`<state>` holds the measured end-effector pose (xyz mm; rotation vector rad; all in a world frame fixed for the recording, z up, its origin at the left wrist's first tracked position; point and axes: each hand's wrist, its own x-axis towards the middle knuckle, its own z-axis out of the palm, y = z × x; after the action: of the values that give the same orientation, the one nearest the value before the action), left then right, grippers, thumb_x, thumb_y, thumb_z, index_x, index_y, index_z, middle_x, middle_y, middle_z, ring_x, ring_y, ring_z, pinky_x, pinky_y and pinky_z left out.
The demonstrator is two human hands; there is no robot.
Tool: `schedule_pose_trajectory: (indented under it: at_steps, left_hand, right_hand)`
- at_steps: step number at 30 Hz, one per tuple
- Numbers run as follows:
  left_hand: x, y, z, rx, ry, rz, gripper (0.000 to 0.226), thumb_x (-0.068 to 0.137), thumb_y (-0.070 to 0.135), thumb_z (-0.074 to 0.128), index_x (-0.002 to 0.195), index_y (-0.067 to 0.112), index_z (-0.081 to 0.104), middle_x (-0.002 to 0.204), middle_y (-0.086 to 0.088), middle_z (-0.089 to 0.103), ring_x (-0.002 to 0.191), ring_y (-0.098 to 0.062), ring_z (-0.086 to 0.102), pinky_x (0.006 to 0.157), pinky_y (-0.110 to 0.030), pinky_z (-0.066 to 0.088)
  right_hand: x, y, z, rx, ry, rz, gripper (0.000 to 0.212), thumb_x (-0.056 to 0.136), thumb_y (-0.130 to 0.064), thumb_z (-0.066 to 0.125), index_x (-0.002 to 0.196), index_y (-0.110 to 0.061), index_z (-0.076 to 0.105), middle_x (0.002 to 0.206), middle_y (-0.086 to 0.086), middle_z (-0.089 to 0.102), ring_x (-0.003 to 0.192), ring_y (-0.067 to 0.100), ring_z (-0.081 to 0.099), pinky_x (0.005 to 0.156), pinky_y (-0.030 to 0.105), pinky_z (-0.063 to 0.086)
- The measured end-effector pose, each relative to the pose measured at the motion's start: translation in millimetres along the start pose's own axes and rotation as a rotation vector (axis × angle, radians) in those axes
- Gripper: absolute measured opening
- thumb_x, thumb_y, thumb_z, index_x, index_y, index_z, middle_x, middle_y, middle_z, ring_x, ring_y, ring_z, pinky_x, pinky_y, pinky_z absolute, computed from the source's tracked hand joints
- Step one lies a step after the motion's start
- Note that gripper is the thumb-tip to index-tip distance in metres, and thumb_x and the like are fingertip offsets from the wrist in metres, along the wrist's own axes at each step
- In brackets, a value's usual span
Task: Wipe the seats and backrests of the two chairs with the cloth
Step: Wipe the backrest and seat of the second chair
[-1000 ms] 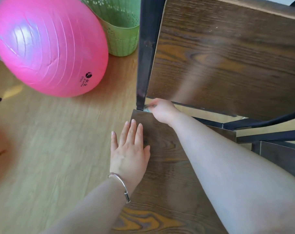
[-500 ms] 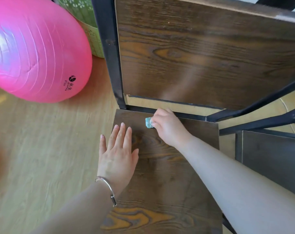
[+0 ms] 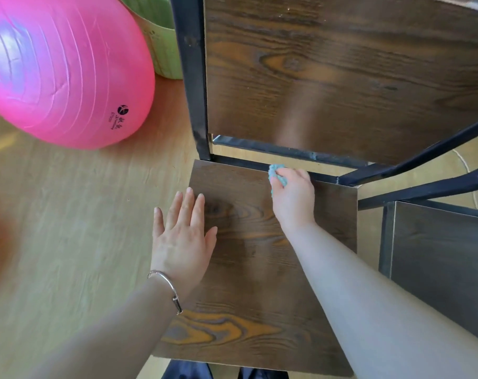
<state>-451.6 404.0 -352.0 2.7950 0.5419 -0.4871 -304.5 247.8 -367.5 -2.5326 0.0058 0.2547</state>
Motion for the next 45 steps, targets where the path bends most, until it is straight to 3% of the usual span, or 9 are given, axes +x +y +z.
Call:
schedule_pose_trajectory:
  at_steps: [7,11,17,23,28,32,35,39,45]
  left_hand:
    - [-10,-31,-6,-0.007,0.019,-0.031,0.068,0.098,0.049,0.029,0.155,0.020,0.008,0.163,-0.003,0.004,0.150,-0.022,-0.002,0.120,-0.051,0.008]
    - [-15,-47,-10,-0.068,0.051,-0.053,0.068,0.097,0.047,0.038,0.154,0.019,0.015,0.163,-0.005,0.011,0.150,-0.024,0.006,0.120,-0.052,0.012]
    - [-25,-65,-8,-0.092,0.026,-0.083,0.068,0.100,0.049,0.030,0.155,0.022,0.002,0.164,-0.002,-0.002,0.150,-0.021,-0.004,0.121,-0.049,0.005]
    - [-41,-78,-9,-0.111,0.032,-0.072,0.067,0.099,0.050,0.028,0.155,0.022,0.004,0.164,-0.003,0.000,0.150,-0.021,-0.004,0.121,-0.050,0.004]
    - [-50,-85,-11,-0.053,0.031,-0.037,0.067,0.099,0.049,0.028,0.155,0.020,0.007,0.163,-0.004,0.004,0.150,-0.022,-0.001,0.120,-0.051,0.006]
    - [-43,-90,-11,-0.061,0.066,-0.049,0.065,0.099,0.046,0.030,0.155,0.020,0.009,0.163,-0.004,0.006,0.150,-0.022,0.000,0.121,-0.051,0.005]
    - [-41,-91,-6,-0.067,0.063,-0.064,0.065,0.100,0.045,0.032,0.155,0.020,0.010,0.163,-0.004,0.007,0.150,-0.022,0.001,0.121,-0.051,0.005]
    - [-42,-88,-3,-0.066,0.048,-0.061,0.064,0.100,0.045,0.031,0.155,0.021,0.009,0.163,-0.003,0.006,0.150,-0.021,0.000,0.121,-0.051,0.005]
    - [-47,-85,-4,-0.057,0.035,-0.047,0.064,0.099,0.046,0.029,0.155,0.021,0.009,0.163,-0.003,0.006,0.150,-0.021,0.000,0.120,-0.051,0.005]
  right_hand:
    - [-27,-69,75,-0.111,-0.144,-0.359,0.031,0.093,-0.011,0.062,0.124,-0.008,0.066,0.120,0.006,0.055,0.108,0.025,0.051,0.092,0.035,0.051]
    - [-23,-86,95,-0.107,-0.137,-0.393,0.034,0.089,-0.002,0.061,0.122,-0.009,0.069,0.118,0.006,0.059,0.103,0.030,0.052,0.088,0.033,0.047]
    - [-21,-79,95,-0.144,-0.190,-0.518,0.033,0.086,0.003,0.063,0.113,-0.013,0.074,0.110,0.006,0.062,0.097,0.032,0.055,0.084,0.035,0.049]
    - [-130,-39,87,-0.092,-0.310,-0.741,0.027,0.090,-0.006,0.059,0.107,-0.020,0.075,0.100,-0.003,0.062,0.082,0.022,0.045,0.072,0.036,0.048]
    - [-155,-30,77,-0.041,-0.396,-0.718,0.024,0.092,-0.007,0.061,0.110,-0.014,0.075,0.101,0.000,0.062,0.085,0.024,0.049,0.074,0.039,0.051]
    - [-73,-35,42,0.061,-0.103,-0.440,0.027,0.093,-0.010,0.051,0.106,-0.006,0.074,0.096,0.005,0.059,0.088,0.031,0.057,0.078,0.024,0.045]
    - [-15,-31,26,-0.044,-0.073,-0.243,0.021,0.096,-0.015,0.059,0.109,-0.004,0.071,0.109,0.009,0.056,0.100,0.027,0.058,0.087,0.025,0.047]
    - [-10,-33,33,-0.097,-0.100,-0.232,0.029,0.093,-0.031,0.067,0.113,-0.012,0.073,0.114,0.004,0.058,0.098,0.015,0.055,0.086,0.023,0.045]
    - [-80,-17,60,-0.018,-0.207,-0.484,0.015,0.087,-0.022,0.067,0.092,-0.013,0.078,0.092,0.005,0.063,0.080,0.030,0.059,0.075,0.038,0.050]
